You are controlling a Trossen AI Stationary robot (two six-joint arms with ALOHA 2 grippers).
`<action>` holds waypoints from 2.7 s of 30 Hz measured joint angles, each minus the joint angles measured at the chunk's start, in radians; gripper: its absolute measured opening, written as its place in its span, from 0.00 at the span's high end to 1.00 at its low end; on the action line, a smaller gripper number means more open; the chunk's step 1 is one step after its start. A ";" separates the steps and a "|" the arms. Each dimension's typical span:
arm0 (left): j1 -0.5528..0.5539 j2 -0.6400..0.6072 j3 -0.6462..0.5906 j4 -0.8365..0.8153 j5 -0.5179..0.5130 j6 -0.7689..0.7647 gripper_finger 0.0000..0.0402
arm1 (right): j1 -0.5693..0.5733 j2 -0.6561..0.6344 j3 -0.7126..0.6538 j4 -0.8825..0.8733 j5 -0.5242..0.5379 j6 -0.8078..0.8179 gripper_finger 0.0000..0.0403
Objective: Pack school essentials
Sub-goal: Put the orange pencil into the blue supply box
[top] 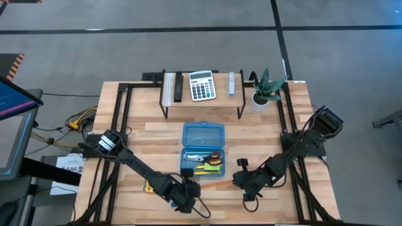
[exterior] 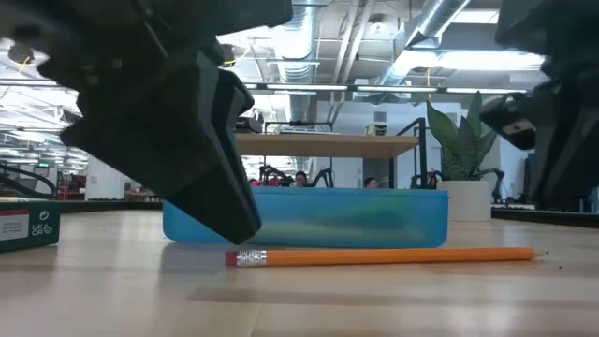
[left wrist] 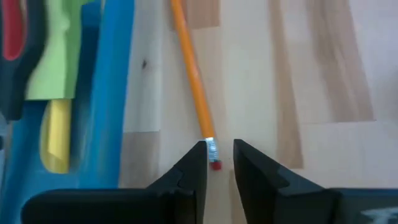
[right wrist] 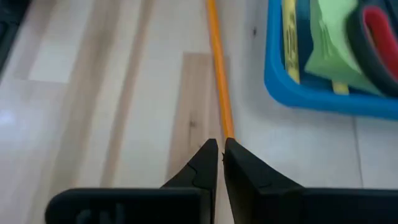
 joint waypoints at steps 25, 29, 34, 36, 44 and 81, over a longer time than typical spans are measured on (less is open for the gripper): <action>0.015 -0.001 -0.162 0.205 -0.015 -0.089 0.58 | -0.010 0.166 -0.018 0.083 0.029 0.049 0.51; 0.019 -0.002 -0.207 0.251 -0.009 -0.097 0.60 | -0.011 0.161 -0.018 0.041 0.026 0.060 0.56; 0.021 -0.002 -0.222 0.290 -0.007 -0.075 0.62 | -0.011 0.161 -0.018 0.037 0.018 0.060 0.63; 0.021 -0.002 -0.224 0.303 -0.008 -0.065 0.62 | -0.011 0.161 -0.018 0.039 0.014 0.057 0.65; 0.023 -0.001 -0.224 0.302 -0.010 -0.071 0.62 | -0.011 0.161 -0.020 0.049 0.002 0.052 0.77; 0.013 0.013 0.044 -0.049 0.028 -0.075 1.00 | -0.011 0.024 -0.026 0.060 -0.029 0.023 0.99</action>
